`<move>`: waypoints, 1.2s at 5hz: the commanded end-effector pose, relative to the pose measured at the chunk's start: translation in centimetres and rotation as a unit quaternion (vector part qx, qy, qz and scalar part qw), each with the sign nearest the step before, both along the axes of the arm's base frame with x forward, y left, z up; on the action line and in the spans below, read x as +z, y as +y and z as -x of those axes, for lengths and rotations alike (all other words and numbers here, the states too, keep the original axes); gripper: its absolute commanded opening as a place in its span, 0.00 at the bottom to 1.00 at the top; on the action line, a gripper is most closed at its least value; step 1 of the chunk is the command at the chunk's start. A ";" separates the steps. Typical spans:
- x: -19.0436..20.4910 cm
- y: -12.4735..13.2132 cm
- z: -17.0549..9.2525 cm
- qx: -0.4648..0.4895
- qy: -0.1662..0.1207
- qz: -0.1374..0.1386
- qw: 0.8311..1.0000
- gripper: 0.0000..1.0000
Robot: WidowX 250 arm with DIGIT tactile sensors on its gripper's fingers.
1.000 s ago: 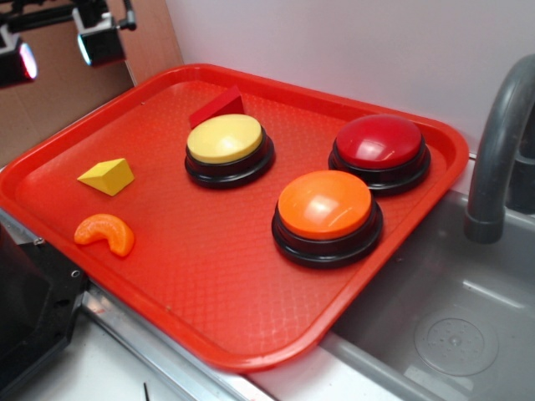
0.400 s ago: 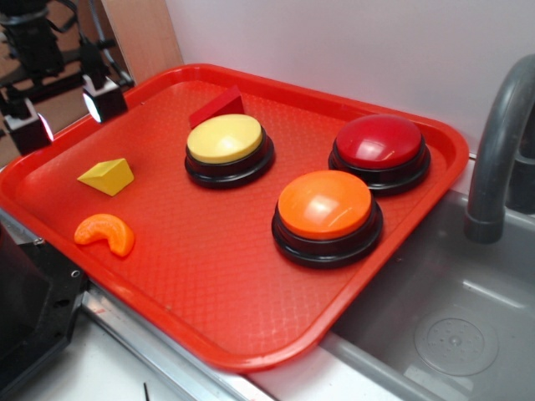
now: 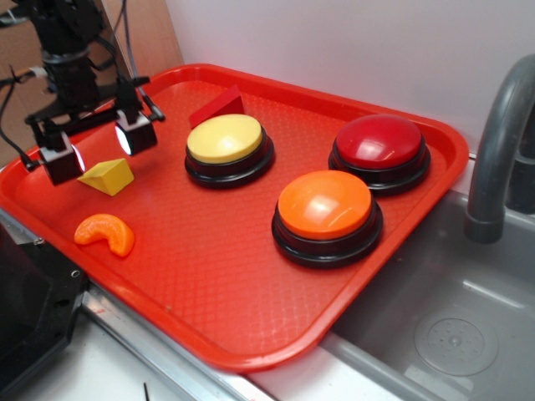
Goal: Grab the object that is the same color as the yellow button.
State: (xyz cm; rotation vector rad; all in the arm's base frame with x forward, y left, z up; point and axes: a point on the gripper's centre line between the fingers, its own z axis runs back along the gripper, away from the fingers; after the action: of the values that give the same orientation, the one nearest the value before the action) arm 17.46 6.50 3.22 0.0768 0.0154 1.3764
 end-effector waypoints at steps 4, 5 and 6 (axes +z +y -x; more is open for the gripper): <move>5.0 -0.6 -0.1 -0.073 -0.083 0.037 0.993 0.00; 7.7 -0.2 1.0 -0.117 -0.112 0.046 0.986 0.28; 8.3 1.2 1.2 -0.243 -0.124 0.025 0.962 1.00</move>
State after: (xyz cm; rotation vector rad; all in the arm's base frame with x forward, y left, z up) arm 16.82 6.76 10.53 -0.1192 -0.1111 0.8706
